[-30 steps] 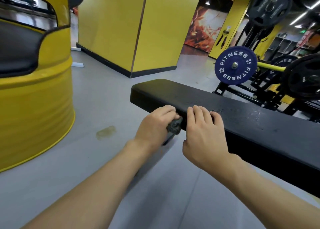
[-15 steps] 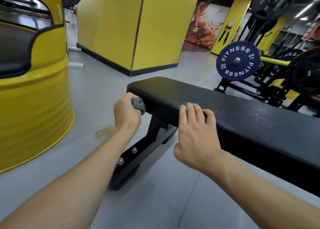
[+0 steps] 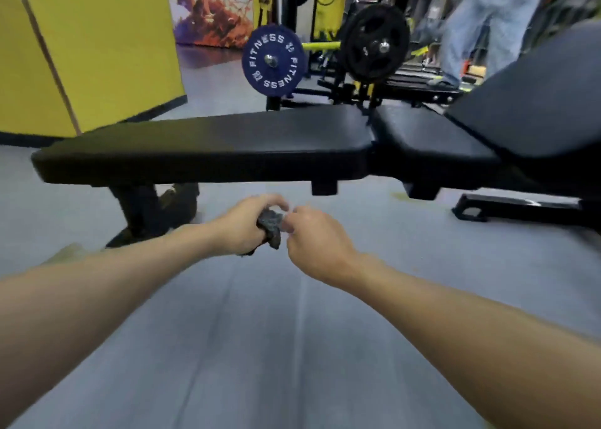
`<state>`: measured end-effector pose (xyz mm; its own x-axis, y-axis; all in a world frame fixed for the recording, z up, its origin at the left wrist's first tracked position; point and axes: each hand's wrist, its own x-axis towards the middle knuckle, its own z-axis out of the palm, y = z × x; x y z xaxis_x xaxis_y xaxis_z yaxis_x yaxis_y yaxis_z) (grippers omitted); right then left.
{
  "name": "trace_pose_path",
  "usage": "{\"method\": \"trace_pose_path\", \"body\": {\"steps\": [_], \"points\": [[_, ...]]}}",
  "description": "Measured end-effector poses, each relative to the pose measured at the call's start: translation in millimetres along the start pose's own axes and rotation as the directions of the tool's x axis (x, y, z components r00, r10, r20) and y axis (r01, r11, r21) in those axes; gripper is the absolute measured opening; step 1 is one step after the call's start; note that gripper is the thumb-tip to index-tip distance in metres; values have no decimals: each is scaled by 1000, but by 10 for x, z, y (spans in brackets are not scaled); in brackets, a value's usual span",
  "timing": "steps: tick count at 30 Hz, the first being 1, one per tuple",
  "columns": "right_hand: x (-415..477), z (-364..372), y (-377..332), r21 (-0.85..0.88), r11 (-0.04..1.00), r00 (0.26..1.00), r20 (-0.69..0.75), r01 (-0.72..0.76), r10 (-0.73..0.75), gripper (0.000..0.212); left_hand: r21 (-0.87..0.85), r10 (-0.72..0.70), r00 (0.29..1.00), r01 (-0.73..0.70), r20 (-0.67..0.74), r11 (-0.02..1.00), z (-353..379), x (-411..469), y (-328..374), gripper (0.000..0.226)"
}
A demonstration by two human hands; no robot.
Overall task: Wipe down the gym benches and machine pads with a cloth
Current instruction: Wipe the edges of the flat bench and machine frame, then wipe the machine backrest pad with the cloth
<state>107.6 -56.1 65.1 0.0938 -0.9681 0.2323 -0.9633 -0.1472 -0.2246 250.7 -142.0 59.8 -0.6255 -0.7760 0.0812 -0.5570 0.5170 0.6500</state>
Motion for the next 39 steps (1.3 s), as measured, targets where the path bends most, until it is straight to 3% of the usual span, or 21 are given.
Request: {"method": "trace_pose_path", "body": {"steps": [5,8,11,14,17,19,20,22,25,32,39], "points": [[-1135,-212,1184,53,943,944,35,-330,328,21,42,105,943,-125,314,991,1324,377,1119,50],[-1750,-309,1790,132,854,860,-26,-503,510,21,-57,136,932,-124,336,991,2059,537,1695,44],[-2299,-379,2417,109,754,747,-103,-648,657,28,-181,98,928,-34,360,983,2744,631,2209,39],[-2826,-431,2966,118,602,574,-203,-790,793,33,-304,67,926,53,372,951,3291,668,2627,32],[-3420,-443,3477,249,341,273,-269,-907,923,36,-381,59,912,111,406,918,3767,699,3049,29],[-3730,-403,3812,400,195,133,-179,-896,975,46,-405,55,911,127,409,906,4021,728,3282,28],[-3835,-384,3956,455,136,102,-99,-880,990,54,-404,51,912,131,408,905,4130,734,3385,28],[-3937,-356,4189,503,68,101,38,-861,994,63,-393,34,910,144,413,908,4315,745,3535,28],[-3943,-306,4394,525,56,132,109,-849,985,56,-347,-7,909,166,416,923,4523,769,3665,29],[-3866,-237,4541,531,21,70,73,-847,995,20,-322,-55,919,191,390,927,4656,884,3678,30],[-3749,-643,4161,476,90,81,-39,-875,996,24,-422,-35,894,245,446,873,4225,843,3857,40]]}}
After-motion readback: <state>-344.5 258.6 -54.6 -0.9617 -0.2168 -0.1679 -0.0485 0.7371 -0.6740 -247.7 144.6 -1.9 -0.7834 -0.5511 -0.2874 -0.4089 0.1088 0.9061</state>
